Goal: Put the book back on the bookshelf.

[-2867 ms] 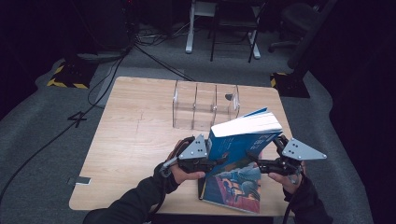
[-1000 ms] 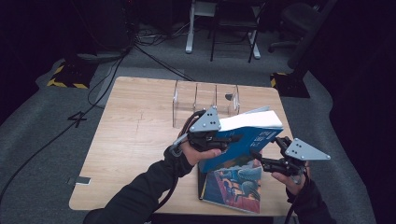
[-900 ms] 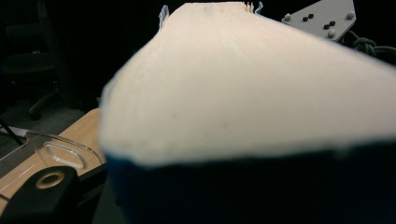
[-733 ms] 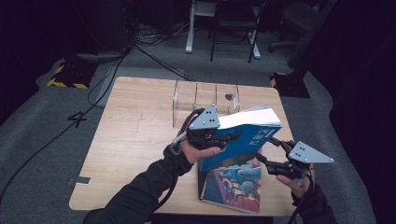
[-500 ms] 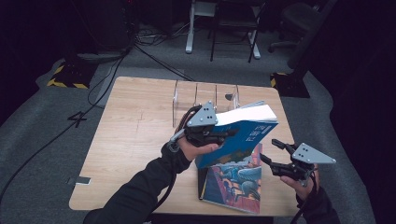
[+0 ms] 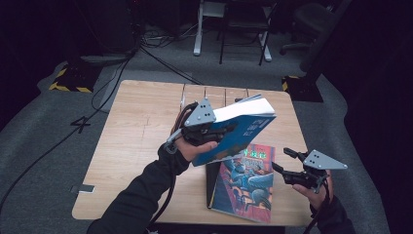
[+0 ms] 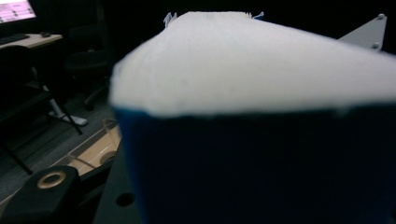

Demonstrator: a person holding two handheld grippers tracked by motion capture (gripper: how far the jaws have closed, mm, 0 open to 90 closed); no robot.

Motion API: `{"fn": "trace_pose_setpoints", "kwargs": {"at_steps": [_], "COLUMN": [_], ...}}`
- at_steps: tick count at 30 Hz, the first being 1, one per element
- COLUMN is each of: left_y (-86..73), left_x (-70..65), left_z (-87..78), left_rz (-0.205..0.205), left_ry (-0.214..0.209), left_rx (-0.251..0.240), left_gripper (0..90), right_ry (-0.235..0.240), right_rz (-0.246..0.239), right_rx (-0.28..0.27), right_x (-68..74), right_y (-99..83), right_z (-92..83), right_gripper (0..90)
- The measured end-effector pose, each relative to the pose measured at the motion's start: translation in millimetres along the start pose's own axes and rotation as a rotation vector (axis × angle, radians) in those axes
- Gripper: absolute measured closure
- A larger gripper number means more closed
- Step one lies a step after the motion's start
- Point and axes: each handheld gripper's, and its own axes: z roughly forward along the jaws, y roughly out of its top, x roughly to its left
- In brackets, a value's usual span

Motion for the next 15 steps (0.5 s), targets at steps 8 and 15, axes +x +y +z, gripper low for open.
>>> {"fn": "trace_pose_setpoints", "kwargs": {"at_steps": [8, 15], "left_y": [-0.4, -0.1], "left_x": [19.9, 35.1], "left_z": [-31.7, -52.2], "left_rz": [-0.011, -0.029], "left_ry": [0.111, 0.19], "left_rx": [-0.008, -0.031], "left_gripper": [60.5, 60.5], "right_ry": [0.003, 0.009], "right_rz": [0.004, 0.001], "right_rx": [0.016, 0.026], "right_x": [-1.2, -0.4], "right_y": [-2.0, -2.9], "right_z": [2.6, 6.2], "right_gripper": [30.8, 30.9]}}
